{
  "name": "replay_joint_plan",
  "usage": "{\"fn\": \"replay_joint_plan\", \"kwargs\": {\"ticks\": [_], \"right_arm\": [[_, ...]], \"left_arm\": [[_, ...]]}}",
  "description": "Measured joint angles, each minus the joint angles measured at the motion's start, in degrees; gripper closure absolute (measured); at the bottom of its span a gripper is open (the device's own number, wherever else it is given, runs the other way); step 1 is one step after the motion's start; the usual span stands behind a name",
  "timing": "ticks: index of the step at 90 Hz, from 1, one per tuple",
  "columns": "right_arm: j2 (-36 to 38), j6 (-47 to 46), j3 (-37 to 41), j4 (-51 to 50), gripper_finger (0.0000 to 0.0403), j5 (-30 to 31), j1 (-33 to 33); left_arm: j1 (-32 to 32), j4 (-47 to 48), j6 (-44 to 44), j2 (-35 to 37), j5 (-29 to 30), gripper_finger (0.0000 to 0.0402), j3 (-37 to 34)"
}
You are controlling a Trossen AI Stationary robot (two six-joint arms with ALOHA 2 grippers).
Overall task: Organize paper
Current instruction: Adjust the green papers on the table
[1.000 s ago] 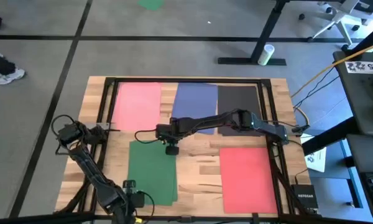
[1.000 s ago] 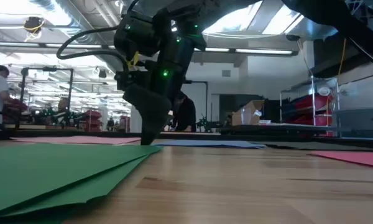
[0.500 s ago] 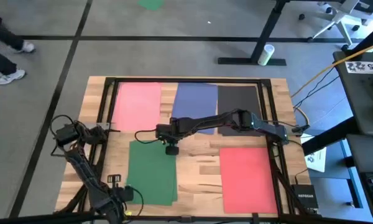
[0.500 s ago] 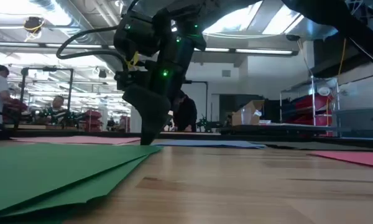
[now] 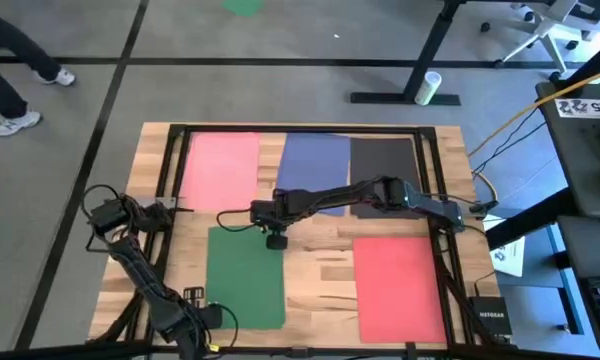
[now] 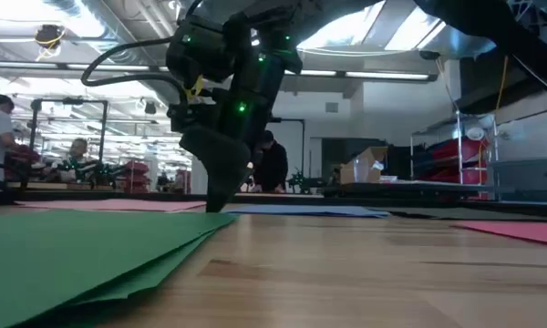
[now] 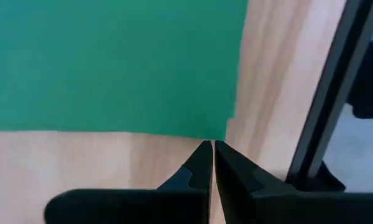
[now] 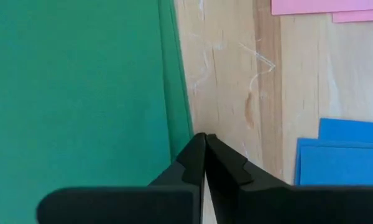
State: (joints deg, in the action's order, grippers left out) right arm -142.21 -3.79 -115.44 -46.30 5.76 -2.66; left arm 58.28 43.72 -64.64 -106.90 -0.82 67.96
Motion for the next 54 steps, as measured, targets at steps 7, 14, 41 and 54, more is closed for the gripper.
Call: {"fn": "replay_joint_plan", "kwargs": {"ticks": [7,14,41,54], "right_arm": [[0.0,0.0,0.0,0.0,0.0403,0.1,0.0],[0.0,0.0,0.0,0.0,0.0403,0.7,0.0],[-0.4,1.1,-4.2,-3.3,0.0403,1.5,0.0],[-0.8,1.2,-7.3,-6.8,0.0403,1.9,0.0]], "left_arm": [[-0.4,-0.1,0.6,0.0,0.2,0.0402,0.0],[-0.7,-0.1,1.0,0.0,0.2,0.0402,0.0],[-0.5,-1.1,0.7,0.0,1.0,0.0402,0.0],[0.1,-0.9,-0.9,0.0,1.0,0.0402,0.0]]}}
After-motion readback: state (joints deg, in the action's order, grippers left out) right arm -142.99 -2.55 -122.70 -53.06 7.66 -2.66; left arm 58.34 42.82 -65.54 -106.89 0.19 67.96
